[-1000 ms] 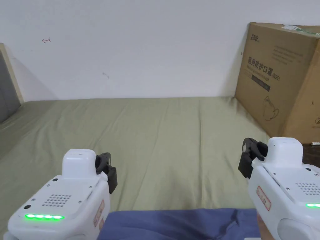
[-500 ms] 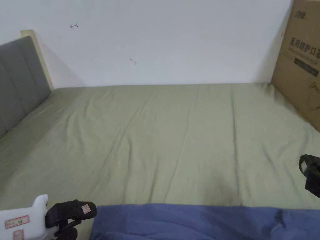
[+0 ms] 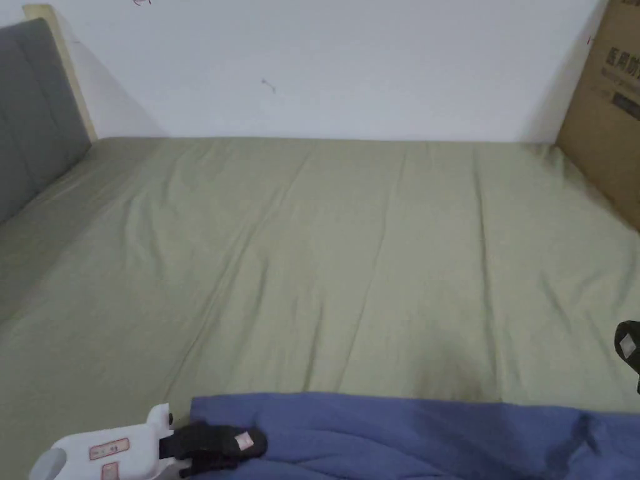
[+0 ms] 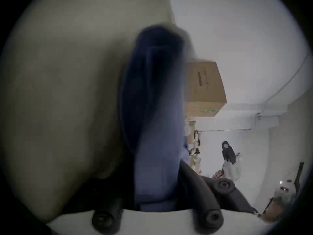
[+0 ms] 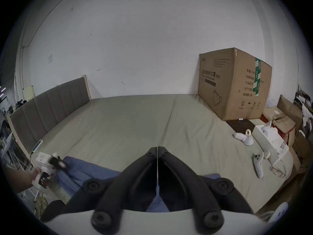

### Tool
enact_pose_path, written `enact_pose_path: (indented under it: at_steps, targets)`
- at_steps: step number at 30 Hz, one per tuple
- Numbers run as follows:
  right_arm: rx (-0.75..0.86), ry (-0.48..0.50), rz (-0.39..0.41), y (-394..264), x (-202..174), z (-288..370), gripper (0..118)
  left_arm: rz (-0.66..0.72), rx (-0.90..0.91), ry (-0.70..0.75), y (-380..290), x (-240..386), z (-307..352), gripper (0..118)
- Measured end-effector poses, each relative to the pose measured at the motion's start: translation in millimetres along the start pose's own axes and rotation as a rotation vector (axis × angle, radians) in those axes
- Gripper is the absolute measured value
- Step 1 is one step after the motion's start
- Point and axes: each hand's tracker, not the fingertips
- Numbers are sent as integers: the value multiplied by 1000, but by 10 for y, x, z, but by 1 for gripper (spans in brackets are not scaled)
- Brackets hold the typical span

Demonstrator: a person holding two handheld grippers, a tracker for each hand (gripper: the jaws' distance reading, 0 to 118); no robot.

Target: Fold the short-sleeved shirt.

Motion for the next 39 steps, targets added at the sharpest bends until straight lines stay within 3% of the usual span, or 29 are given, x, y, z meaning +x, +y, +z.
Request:
enact_pose_path:
  at_steps: [1, 2, 3, 6, 7, 9, 13, 16, 18, 21, 25, 31, 33, 35, 36, 37, 39]
  targets:
    - [-2, 5, -4, -4, -22, -6, 0, -35, 4, 160, 126, -192, 93, 3]
    - [-6, 7, -6, -7, -43, -18, 0, -43, 4, -9, 271, -234, 251, 3]
    - [-8, 8, -7, -10, -62, -28, 0, -57, 10, -9, -274, 80, -57, 3]
    - [-14, 24, -7, -8, -109, -45, 0, -112, 34, 122, -392, 121, -105, 3]
    - [-16, 29, -3, -6, -122, -53, 0, -141, 43, 160, -462, 504, -126, 3]
    - [-19, 36, 12, 0, -142, -57, 0, -268, 87, 316, -565, 732, -95, 3]
    - [-14, 59, 22, 9, -120, -43, 0, -348, 190, 660, -676, 1196, 271, 3]
    - [-18, 82, 11, -1, -118, -9, 0, -525, 205, 1028, -783, 1502, 389, 3]
    - [-17, 90, 11, -17, -113, 29, 0, -623, 208, 1164, -921, 1644, 260, 3]
    - [-11, 96, 15, -31, -71, 75, 0, -662, 211, 1159, -1048, 1932, 89, 3]
    - [-2, 103, 8, -39, 5, 154, 0, -750, 139, 980, -1250, 2360, -537, 3]
    - [4, 82, -21, -58, 194, 230, 0, -726, -75, 842, -1444, 2509, -1711, 4]
    - [2, 69, -38, -83, 273, 243, 0, -731, -153, 799, -1540, 2485, -2045, 17]
    - [-4, 53, -57, -109, 359, 252, 0, -717, -165, 786, -1612, 2479, -2241, 79]
    - [-6, 46, -63, -123, 386, 255, 0, -711, -179, 760, -1631, 2475, -2291, 97]
    - [-10, 41, -71, -138, 421, 255, 0, -682, -202, 719, -1643, 2478, -2329, 103]
    - [-17, 35, -87, -158, 481, 250, 0, -627, -205, 639, -1642, 2492, -2274, 103]
